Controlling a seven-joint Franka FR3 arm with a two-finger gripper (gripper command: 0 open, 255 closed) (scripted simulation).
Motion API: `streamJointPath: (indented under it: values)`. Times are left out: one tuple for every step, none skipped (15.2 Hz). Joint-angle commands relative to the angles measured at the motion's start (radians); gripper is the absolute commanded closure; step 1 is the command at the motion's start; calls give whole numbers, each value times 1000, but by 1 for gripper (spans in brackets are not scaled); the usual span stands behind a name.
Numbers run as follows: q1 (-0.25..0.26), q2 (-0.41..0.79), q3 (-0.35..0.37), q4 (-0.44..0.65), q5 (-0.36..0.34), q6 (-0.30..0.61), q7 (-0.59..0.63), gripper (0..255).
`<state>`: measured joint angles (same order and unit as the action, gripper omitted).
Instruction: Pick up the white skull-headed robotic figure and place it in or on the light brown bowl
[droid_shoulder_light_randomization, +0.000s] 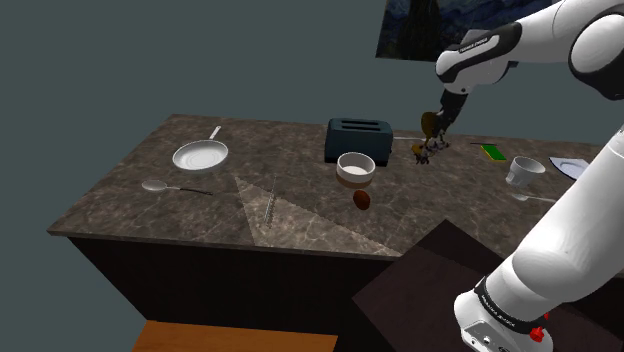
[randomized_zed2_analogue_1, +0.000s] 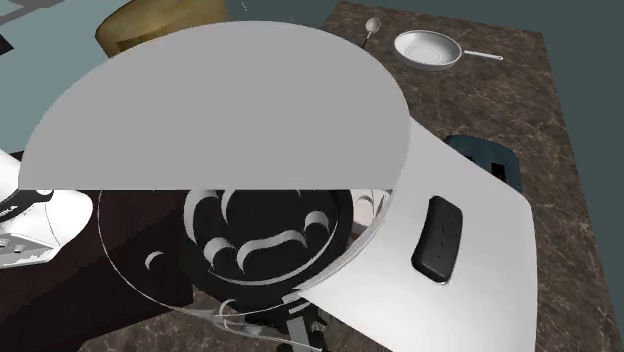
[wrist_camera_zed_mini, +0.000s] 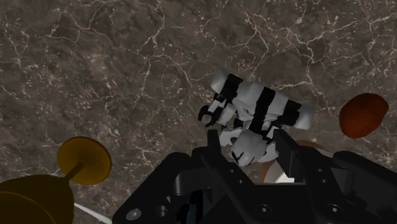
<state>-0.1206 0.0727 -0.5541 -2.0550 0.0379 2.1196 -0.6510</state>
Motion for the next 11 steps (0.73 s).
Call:
streamJointPath:
  values:
    - [22,22,21,36,11,-17,40,255]
    - [32,35,30,58,17,-27,57,255]
    - [41,49,40,80,24,-37,73,255]
    - [50,64,48,105,30,-48,89,255]
    - [59,80,57,130,37,-59,105,255]
    - [67,96,66,156,44,-71,120,255]
    - [75,113,74,184,51,-83,135,255]
    - [82,131,82,214,58,-96,150,255]
    - [89,150,90,244,65,-110,165,255]
    - [96,170,98,277,72,-123,179,255]
    - [102,190,105,310,79,-138,193,255]
